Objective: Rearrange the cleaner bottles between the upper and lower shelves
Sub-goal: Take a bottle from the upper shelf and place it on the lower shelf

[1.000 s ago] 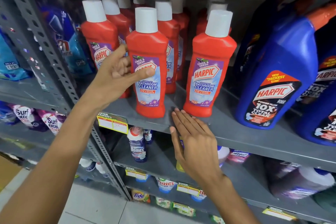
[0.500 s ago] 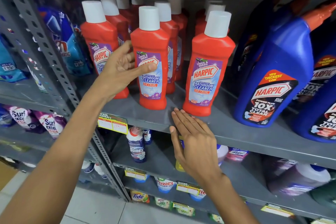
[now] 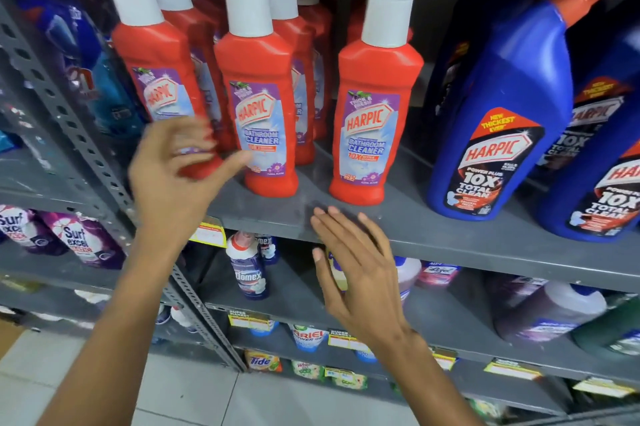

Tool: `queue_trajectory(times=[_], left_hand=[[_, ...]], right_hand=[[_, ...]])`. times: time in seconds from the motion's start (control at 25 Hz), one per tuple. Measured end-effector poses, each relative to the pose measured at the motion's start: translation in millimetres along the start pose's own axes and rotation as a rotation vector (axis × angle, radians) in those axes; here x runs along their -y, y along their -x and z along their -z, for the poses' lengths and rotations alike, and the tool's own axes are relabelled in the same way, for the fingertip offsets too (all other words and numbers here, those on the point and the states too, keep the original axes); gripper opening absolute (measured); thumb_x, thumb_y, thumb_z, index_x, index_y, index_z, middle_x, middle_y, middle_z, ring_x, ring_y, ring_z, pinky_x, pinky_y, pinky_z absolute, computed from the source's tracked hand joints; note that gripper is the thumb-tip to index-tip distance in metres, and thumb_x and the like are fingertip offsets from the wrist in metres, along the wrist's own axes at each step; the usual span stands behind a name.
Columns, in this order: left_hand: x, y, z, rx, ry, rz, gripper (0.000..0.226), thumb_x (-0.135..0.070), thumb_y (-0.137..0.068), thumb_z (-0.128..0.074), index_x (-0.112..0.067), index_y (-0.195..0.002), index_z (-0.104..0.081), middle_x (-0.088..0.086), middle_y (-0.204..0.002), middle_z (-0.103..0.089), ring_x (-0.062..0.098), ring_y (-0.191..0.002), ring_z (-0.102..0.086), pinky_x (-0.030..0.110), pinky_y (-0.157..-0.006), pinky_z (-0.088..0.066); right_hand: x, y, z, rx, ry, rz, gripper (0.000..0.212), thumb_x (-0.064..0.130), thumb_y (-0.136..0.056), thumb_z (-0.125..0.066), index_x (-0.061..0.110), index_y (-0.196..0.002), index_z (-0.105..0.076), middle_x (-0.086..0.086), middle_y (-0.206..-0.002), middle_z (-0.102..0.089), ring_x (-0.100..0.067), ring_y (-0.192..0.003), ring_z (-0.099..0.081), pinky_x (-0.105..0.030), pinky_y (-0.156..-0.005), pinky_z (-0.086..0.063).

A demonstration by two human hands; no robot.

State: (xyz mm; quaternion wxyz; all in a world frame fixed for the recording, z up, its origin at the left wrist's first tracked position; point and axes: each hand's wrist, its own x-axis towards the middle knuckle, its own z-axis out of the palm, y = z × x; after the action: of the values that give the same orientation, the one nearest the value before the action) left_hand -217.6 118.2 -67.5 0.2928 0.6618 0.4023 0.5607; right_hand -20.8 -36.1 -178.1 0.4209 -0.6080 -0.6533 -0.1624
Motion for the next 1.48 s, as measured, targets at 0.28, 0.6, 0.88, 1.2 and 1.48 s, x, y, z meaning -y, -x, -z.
queue_trajectory(times=[0.28,0.6,0.88,1.2,1.48], left_hand=[[35.9,197.1,-79.1,0.186,-0.112,0.158,0.031,-0.043,-0.086,-0.079,-0.019,-0.081,-0.061,0.002,-0.078,-0.062,0.02,-0.07,-0.06,0.042,-0.071,-0.051],[39.3,220.4,-211.4,0.528,-0.253,0.224,0.076,-0.048,-0.083,-0.079,-0.004,-0.141,-0.056,0.013,-0.137,-0.062,0.029,-0.127,-0.061,0.035,-0.109,-0.045],[53.4,200.1,-249.2,0.504,-0.468,0.341,0.036,-0.022,-0.075,-0.094,0.003,-0.089,-0.072,0.023,-0.088,-0.073,0.043,-0.09,-0.068,0.045,-0.077,-0.051],[52.8,188.5,-246.2,0.66,-0.319,0.367,0.027,-0.032,-0.068,-0.099,-0.021,-0.082,-0.079,-0.003,-0.073,-0.078,0.021,-0.075,-0.072,0.038,-0.068,-0.059],[34.7,195.0,-279.6,0.894,-0.257,0.475,0.047,-0.028,-0.073,-0.097,-0.01,-0.114,-0.081,0.007,-0.103,-0.085,0.028,-0.1,-0.08,0.049,-0.09,-0.065]], right_hand=[[-79.5,165.3,26.1,0.095,-0.049,-0.343,0.039,0.015,-0.099,-0.062,0.016,-0.137,-0.07,0.007,-0.15,-0.064,-0.014,-0.144,-0.058,-0.05,-0.123,-0.042],[-182.6,253.1,47.2,0.302,0.056,-0.757,0.054,0.034,-0.105,-0.057,0.017,-0.156,-0.051,0.007,-0.16,-0.051,-0.021,-0.148,-0.05,-0.021,-0.129,-0.021],[-248.2,296.6,30.2,0.534,0.14,-0.693,0.068,0.047,-0.111,-0.033,0.01,-0.168,-0.026,-0.004,-0.176,-0.025,-0.024,-0.164,-0.026,-0.036,-0.135,-0.011],[-262.0,309.7,27.4,0.613,0.234,-0.629,0.07,0.05,-0.113,-0.027,0.011,-0.17,-0.014,-0.003,-0.18,-0.011,-0.018,-0.168,-0.006,-0.033,-0.136,0.002],[-260.8,310.2,28.9,0.614,0.243,-0.669,0.073,0.053,-0.112,-0.027,0.011,-0.17,-0.014,-0.005,-0.179,-0.009,-0.019,-0.167,-0.006,-0.037,-0.137,-0.005]])
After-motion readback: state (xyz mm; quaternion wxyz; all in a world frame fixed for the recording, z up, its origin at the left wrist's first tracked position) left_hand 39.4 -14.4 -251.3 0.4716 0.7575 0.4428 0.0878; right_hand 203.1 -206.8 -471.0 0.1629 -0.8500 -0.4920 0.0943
